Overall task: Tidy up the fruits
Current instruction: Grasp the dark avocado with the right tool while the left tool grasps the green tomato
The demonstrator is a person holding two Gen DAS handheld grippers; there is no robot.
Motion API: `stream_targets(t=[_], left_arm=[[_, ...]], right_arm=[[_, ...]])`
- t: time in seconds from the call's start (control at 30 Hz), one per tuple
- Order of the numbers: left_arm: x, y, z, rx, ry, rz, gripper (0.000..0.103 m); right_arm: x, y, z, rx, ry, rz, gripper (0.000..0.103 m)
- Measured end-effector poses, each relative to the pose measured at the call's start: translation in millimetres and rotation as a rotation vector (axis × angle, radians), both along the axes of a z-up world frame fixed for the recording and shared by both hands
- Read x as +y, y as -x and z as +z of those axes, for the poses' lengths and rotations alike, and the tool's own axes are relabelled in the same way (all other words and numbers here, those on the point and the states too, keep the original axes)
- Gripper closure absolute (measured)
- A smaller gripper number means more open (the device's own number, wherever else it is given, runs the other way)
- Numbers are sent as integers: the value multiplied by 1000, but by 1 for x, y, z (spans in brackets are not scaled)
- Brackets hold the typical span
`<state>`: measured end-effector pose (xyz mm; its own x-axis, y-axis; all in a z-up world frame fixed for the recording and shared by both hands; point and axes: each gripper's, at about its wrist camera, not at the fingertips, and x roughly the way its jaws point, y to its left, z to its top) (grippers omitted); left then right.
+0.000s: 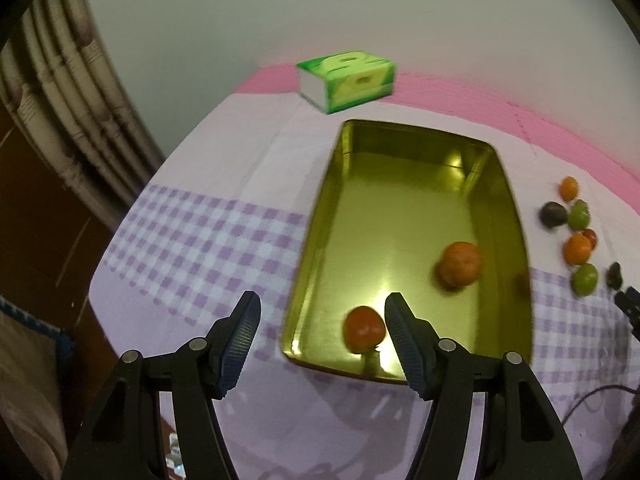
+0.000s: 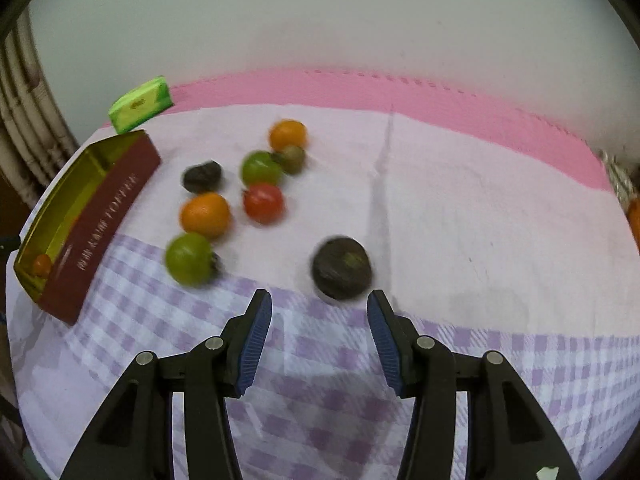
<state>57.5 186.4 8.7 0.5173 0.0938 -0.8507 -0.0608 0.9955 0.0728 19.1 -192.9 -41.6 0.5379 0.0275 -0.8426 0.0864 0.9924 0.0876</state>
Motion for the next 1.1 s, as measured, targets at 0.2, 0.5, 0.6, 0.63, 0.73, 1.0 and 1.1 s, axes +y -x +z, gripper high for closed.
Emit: stream_targets(t=[0.2,0.5,0.6,0.63,0.73,1.0,1.1], left_arm=[[-35,3,7,-3,29,-84,38],[-110,-4,7,17,52,-232,38],[-138,-6,1,31,73,-282,38],[-147,-7,-2,38,76,-299,38],[-173,-9,-11,61,97,-349,38],[-226,-23,-32,116,128,-410,38],[-241,-28,-38,123,121,-411,38]], right_arm=[[-4,-13,-9,-13,-2,9,58],[-8,-29,-19,-38,-10,-1,66],[-5,-28,-19,-54,14,12,68],[-4,-27,-19,-60,31,15,68],[-12,-20,-19,-76,92,-6,69],[-40,-15,-21,-67,90,-96,69],[-41,-14,-21,-66,90,-95,69]])
